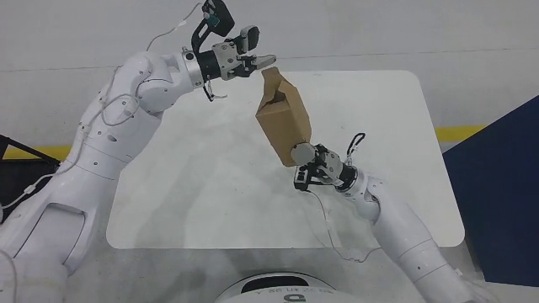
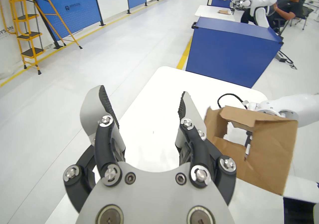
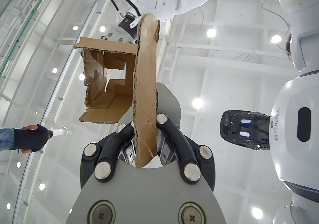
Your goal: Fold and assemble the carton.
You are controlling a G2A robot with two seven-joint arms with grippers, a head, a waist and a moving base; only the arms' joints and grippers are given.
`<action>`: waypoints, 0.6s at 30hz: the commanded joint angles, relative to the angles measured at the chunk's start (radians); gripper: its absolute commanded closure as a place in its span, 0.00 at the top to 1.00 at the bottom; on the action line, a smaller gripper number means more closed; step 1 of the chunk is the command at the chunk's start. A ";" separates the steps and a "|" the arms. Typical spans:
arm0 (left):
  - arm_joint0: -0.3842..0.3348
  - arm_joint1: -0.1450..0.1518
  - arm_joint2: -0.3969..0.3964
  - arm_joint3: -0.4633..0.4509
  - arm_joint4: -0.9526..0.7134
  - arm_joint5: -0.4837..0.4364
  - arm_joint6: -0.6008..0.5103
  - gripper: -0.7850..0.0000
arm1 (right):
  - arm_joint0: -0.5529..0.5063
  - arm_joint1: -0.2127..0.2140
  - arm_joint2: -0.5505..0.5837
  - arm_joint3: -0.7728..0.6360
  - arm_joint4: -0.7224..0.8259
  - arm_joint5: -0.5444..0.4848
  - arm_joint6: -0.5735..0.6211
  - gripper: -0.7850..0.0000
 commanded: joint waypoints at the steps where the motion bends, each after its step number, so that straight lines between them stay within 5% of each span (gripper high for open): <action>1: 0.001 -0.004 0.002 0.002 -0.022 -0.026 -0.006 0.83 | 0.005 -0.003 -0.001 0.013 0.042 -0.014 -0.023 0.00; 7: 0.002 -0.010 0.001 0.015 -0.051 -0.040 -0.051 0.78 | 0.021 -0.010 -0.008 0.024 0.097 -0.023 -0.086 0.00; 12: -0.007 -0.010 -0.030 0.040 0.102 0.089 -0.011 0.70 | 0.027 -0.012 -0.010 0.013 0.088 -0.007 -0.112 0.00; 18: -0.021 -0.021 -0.014 0.054 0.121 0.096 -0.088 0.71 | 0.023 -0.014 -0.012 0.000 0.043 0.010 -0.110 0.00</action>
